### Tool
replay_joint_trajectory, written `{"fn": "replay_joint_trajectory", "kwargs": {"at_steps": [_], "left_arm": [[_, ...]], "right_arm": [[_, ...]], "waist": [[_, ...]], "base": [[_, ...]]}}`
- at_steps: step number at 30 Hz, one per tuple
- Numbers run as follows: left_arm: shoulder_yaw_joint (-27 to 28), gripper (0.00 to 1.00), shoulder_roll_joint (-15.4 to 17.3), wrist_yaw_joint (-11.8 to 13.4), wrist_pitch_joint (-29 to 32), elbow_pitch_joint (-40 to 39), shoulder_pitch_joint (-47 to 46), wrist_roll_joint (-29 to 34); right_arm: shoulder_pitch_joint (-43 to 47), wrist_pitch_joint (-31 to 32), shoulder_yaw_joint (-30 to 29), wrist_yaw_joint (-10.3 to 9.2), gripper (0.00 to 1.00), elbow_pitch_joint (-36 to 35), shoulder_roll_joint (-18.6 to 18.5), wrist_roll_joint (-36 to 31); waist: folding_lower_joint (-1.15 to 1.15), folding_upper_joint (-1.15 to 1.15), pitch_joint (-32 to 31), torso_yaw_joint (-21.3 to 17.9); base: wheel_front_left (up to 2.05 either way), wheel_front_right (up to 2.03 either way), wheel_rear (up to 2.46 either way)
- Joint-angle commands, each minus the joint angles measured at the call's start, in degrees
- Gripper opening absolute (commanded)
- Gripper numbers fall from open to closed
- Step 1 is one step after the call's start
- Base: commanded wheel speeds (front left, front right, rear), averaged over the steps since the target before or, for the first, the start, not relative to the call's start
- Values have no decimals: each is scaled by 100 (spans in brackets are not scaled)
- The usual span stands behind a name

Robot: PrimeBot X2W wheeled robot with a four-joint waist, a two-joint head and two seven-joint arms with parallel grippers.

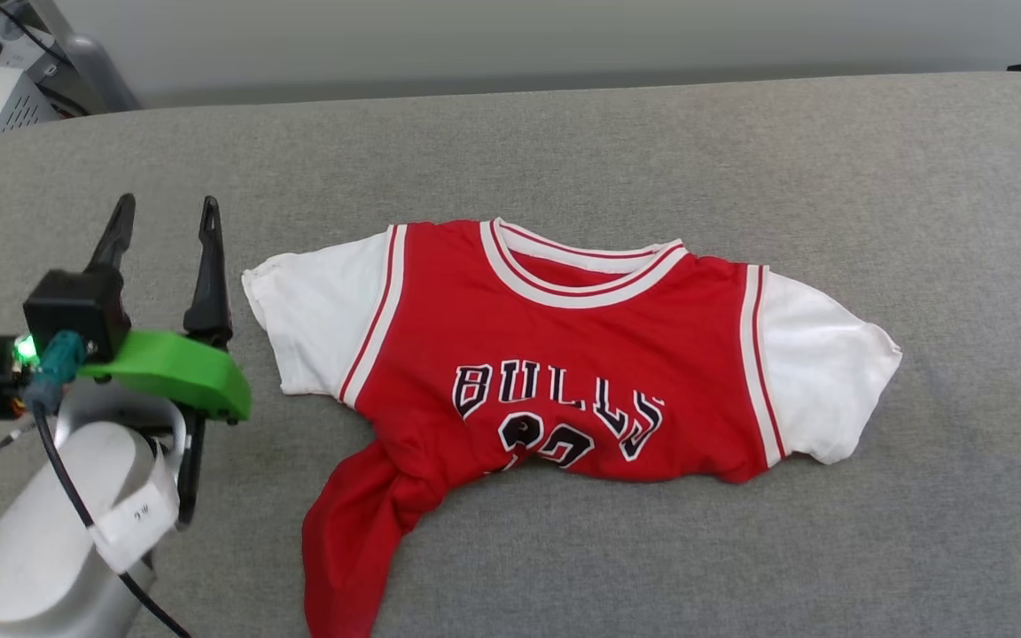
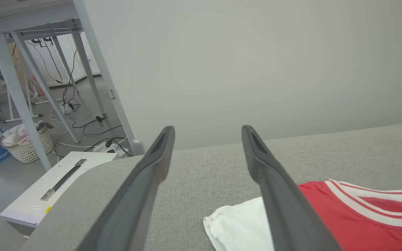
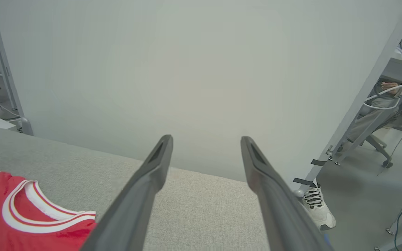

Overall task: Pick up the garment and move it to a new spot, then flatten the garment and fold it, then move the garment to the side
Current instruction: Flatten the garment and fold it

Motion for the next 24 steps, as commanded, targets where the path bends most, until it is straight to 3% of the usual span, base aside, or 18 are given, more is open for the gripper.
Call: {"fn": "replay_joint_trajectory", "kwargs": {"at_steps": [1,8,11,14,18,24], "left_arm": [[113,100,-125,70,-32,-152,265,168],[843,100,-695,166,-32,-676,1115,914],[1133,100,-916,107,-32,-825,1371,1149],[1366,100,-1087,-3,-32,-870,1511,1343],[1682,100,-1369,-244,-32,-868,1612,1612],[1919,100,-1643,-532,-32,-799,1508,1905]], "right_arm": [[-115,273,147,-4,100,78,-125,188],[-572,2408,1257,-4,100,558,-1004,1361],[-688,3382,1651,-4,100,722,-1207,1996],[-839,3960,1889,-4,100,813,-1320,2263],[-1113,4369,2257,-4,100,1142,-1283,2297],[-1437,4356,2722,-4,100,1708,-1116,2149]], "waist": [[0,0,59,68],[0,0,271,200],[0,0,384,257],[0,0,512,299],[0,0,731,405],[0,0,957,506]], "base": [[0,0,0],[0,0,0],[0,0,0],[0,0,0],[0,0,0],[0,0,0]]}}
